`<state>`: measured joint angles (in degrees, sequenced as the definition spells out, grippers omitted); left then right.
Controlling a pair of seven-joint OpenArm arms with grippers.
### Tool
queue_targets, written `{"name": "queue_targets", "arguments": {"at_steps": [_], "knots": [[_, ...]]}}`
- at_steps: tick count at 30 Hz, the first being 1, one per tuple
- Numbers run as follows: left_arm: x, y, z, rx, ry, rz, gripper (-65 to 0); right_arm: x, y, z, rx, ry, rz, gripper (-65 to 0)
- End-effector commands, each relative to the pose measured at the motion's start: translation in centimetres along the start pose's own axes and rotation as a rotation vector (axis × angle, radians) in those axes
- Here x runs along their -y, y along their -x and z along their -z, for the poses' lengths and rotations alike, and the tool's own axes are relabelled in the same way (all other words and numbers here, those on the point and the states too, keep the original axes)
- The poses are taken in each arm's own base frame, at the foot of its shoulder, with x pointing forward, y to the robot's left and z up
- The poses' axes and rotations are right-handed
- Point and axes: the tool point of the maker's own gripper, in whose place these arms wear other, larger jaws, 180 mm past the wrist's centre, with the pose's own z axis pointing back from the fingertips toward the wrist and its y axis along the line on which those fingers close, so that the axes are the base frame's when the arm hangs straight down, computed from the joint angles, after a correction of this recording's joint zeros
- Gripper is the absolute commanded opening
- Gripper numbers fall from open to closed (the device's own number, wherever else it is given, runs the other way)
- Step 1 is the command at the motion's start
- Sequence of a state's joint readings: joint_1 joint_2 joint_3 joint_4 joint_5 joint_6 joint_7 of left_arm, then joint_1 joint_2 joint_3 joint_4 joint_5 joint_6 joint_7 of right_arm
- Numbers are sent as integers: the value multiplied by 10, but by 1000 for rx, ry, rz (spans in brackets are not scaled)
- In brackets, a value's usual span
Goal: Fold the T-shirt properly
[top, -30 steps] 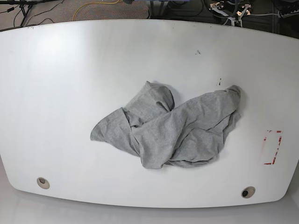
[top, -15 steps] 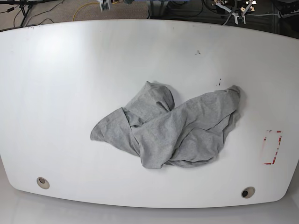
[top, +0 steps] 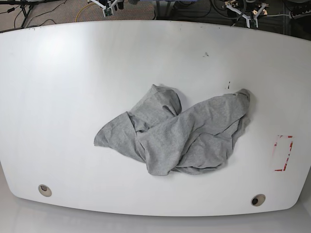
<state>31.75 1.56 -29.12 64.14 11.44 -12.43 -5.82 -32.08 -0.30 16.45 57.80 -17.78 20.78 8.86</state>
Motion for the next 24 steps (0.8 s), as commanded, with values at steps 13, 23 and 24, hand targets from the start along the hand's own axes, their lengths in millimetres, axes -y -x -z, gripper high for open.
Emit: {"name": "queue_targets", "arguments": {"at_steps": [13,23,24], "knots": [[-9,14,-11,-19,-12,6,-187,-7,54,-19,-141,-12,32,-520],[-5,41,-14,-83,-3,-11,-187,-9,61,-20,-158,-15,41,-520],[-5,41,-14,-83,-3,-11,-187,-9,61,-20,-158,-15,41,-520]]}}
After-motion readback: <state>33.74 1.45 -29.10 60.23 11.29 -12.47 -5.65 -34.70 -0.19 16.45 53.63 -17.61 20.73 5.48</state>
